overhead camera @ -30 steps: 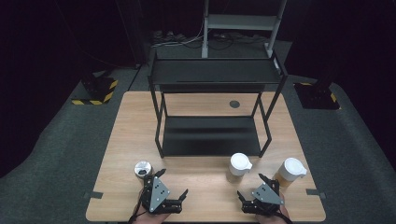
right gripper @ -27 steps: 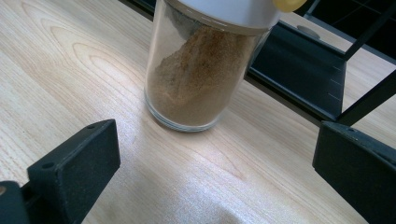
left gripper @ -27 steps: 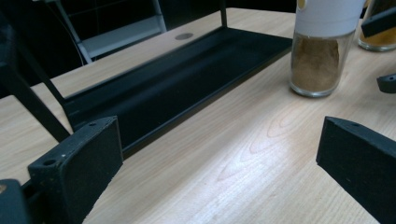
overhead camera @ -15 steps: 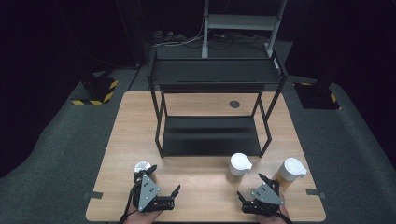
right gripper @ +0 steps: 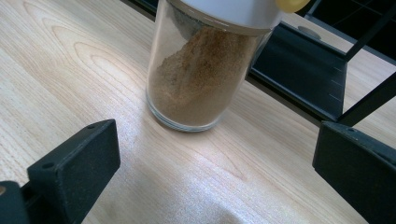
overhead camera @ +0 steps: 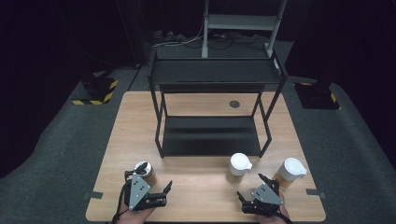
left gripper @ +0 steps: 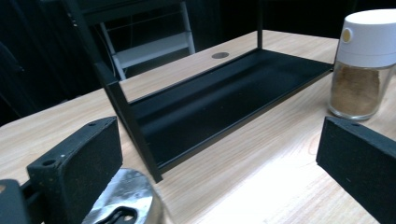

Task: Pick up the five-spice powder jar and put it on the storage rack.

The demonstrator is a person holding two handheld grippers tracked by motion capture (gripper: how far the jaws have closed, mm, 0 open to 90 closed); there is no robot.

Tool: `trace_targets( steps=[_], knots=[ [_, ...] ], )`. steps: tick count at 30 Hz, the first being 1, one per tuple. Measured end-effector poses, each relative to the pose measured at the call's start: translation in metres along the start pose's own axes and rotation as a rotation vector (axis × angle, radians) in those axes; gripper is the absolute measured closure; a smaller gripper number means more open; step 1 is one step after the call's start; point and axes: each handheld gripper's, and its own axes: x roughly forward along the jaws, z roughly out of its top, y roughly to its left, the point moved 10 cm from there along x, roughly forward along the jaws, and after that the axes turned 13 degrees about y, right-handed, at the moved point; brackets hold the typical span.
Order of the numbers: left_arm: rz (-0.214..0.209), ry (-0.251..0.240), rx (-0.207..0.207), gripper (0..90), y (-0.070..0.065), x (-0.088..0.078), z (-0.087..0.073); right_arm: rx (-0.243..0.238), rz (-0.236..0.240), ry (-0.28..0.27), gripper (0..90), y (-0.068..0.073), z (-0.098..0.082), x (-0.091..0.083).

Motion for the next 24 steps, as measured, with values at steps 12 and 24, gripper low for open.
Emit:
trace_targets(
  steps=[12, 24],
  knots=[
    [0.043, 0.001, -0.031, 0.4, 0.014, -0.007, -0.006, 0.0, 0.002, -0.001, 0.0, 0.0, 0.0, 0.0],
    [0.069, 0.014, -0.046, 0.4, 0.022, -0.01, -0.012, 0.001, 0.004, -0.001, 0.0, -0.001, 0.0, 0.0]
  ],
)
